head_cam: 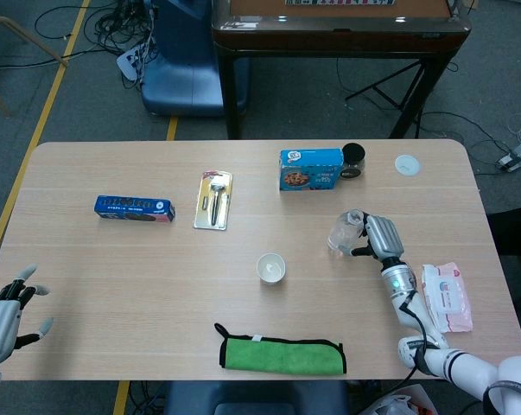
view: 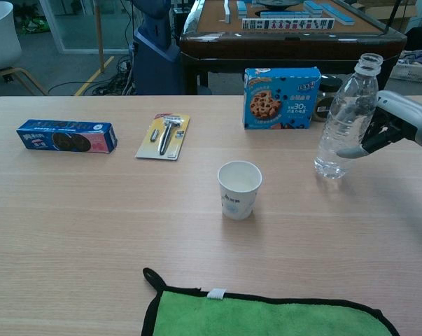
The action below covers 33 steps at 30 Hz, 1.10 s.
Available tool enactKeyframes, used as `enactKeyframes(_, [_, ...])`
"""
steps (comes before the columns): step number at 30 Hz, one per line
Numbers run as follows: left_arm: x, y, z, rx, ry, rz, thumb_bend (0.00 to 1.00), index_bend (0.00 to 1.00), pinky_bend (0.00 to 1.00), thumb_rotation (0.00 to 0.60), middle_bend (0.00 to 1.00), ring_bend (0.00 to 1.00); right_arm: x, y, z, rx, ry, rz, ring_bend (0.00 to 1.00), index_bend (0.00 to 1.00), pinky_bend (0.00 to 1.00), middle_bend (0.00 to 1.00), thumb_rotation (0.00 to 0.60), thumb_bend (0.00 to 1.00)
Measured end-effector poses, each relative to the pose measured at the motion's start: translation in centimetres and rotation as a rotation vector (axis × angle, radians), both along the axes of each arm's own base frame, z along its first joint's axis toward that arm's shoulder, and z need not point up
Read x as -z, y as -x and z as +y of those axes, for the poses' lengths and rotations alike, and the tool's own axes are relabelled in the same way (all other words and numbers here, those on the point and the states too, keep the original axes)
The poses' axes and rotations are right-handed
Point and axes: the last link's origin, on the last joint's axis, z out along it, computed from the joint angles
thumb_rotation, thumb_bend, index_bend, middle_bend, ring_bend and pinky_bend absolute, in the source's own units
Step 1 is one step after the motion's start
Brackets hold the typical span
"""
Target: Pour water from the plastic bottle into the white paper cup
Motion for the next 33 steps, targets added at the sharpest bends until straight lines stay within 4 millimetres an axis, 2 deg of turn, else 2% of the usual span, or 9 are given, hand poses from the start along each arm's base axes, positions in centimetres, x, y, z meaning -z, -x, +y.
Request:
enactKeyframes(6, [0.0, 0.0, 0.0, 0.001, 0.000, -0.001, 0.22, 0.38, 0.54, 0.600, 0.13, 0.26, 0.8, 0.7, 0.1, 0.031, -0.039, -0.052, 0.52, 0.58, 0.53, 0.63, 0.600, 0.26])
enactKeyframes(10, [0.0, 0.0, 0.0, 0.001, 0.001, -0.001, 0.22, 0.38, 0.54, 0.600, 0.13, 0.26, 1.1, 0.9, 0.2, 0.041, -0.069, -0.069, 0.46, 0.58, 0.53, 0.56, 0.600, 0.21])
enactKeyframes(13, [0.0, 0.0, 0.0, 0.000, 0.001, 0.000, 0.22, 0.38, 0.54, 0.600, 0.13, 0.25, 1.1, 0.9, 0.2, 0.037, -0.083, -0.069, 0.40, 0.52, 0.53, 0.48, 0.600, 0.13])
enactKeyframes(17, [0.0, 0.0, 0.0, -0.001, 0.002, 0.001, 0.22, 0.38, 0.54, 0.600, 0.13, 0.25, 0.9, 1.0, 0.2, 0.033, -0.097, -0.064, 0.31, 0.38, 0.47, 0.35, 0.600, 0.01])
enactKeyframes(23, [-0.1, 0.0, 0.0, -0.003, 0.000, -0.002, 0.22, 0.38, 0.54, 0.600, 0.13, 0.25, 0.3, 1.1, 0.2, 0.025, -0.124, -0.041, 0.18, 0.22, 0.37, 0.21, 0.600, 0.00])
enactKeyframes(28, [-0.1, 0.0, -0.1, -0.001, 0.001, 0.000, 0.22, 0.38, 0.54, 0.600, 0.13, 0.26, -0.6, 0.6, 0.5, 0.002, -0.129, -0.010, 0.15, 0.20, 0.32, 0.18, 0.600, 0.00])
enactKeyframes(33, [-0.1, -0.1, -0.1, 0.004, -0.002, 0.000, 0.22, 0.38, 0.54, 0.600, 0.13, 0.26, -1.9, 0.2, 1.1, -0.017, -0.116, 0.012, 0.15, 0.20, 0.32, 0.17, 0.600, 0.00])
